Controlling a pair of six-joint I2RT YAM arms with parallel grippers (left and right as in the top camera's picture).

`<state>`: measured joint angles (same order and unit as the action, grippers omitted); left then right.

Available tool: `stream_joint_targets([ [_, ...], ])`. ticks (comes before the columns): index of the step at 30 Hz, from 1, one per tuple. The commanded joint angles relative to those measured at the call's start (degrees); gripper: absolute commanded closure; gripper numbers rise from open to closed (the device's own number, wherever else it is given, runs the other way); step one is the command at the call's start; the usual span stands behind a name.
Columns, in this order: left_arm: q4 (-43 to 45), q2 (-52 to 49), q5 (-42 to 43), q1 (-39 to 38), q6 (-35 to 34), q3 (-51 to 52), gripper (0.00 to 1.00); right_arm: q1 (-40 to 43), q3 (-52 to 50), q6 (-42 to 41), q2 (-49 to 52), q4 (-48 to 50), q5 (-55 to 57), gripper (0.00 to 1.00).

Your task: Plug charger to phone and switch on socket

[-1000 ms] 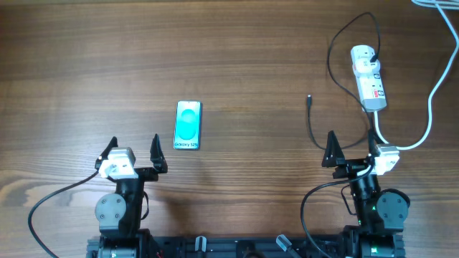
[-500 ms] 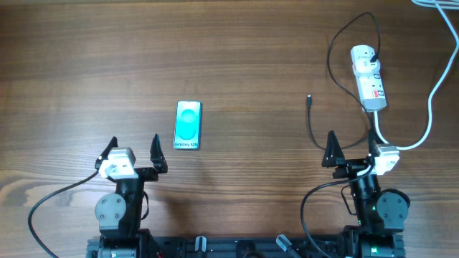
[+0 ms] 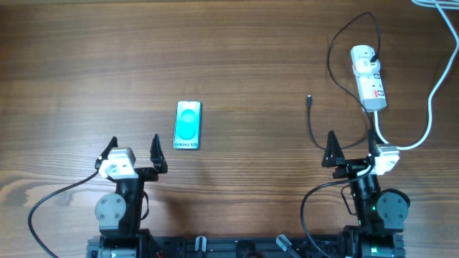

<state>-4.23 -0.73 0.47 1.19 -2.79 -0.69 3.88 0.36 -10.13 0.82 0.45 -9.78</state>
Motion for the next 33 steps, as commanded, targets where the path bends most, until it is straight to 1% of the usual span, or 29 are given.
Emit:
stream_joint_targets([
  [1, 0.0, 0.3, 0.1, 0.3, 1.0, 0.4, 0.0, 0.0, -0.1, 1.1, -0.5, 0.2, 1.2, 0.0],
  [17, 0.2, 0.3, -0.6, 0.3, 1.1, 0.4, 0.0, 0.0, -0.1, 1.0, -0.5, 0.2, 1.2, 0.01],
  [20, 2.1, 0.3, -0.9, 0.3, 0.6, 0.4, 0.0, 0.0, -0.1, 1.0, -0.5, 0.2, 1.2, 0.0],
  [22, 3.2, 0.3, 2.0, 0.3, 0.4, -0.2, 0.0, 0.0, -0.1, 1.1, -0.5, 0.2, 1.2, 0.0],
  [24, 2.0, 0.3, 5.3, 0.3, 0.2, -2.4, 0.0, 0.0, -0.1, 1.1, -0.5, 0.2, 1.2, 0.0],
  [26, -0.3, 0.3, 5.3, 0.3, -1.1, -5.2, 0.0, 0.0, -0.1, 1.1, -0.5, 0.2, 1.2, 0.0],
  [29, -3.4, -0.7, 5.3, 0.3, -1.0, -11.1, 0.0, 0.0, -0.1, 1.1, -0.5, 0.2, 1.2, 0.0],
  [33, -8.7, -6.5, 5.3, 0.3, -1.0, -21.2, 0.0, 0.0, -0.1, 1.1, -0.5, 0.2, 1.2, 0.0],
])
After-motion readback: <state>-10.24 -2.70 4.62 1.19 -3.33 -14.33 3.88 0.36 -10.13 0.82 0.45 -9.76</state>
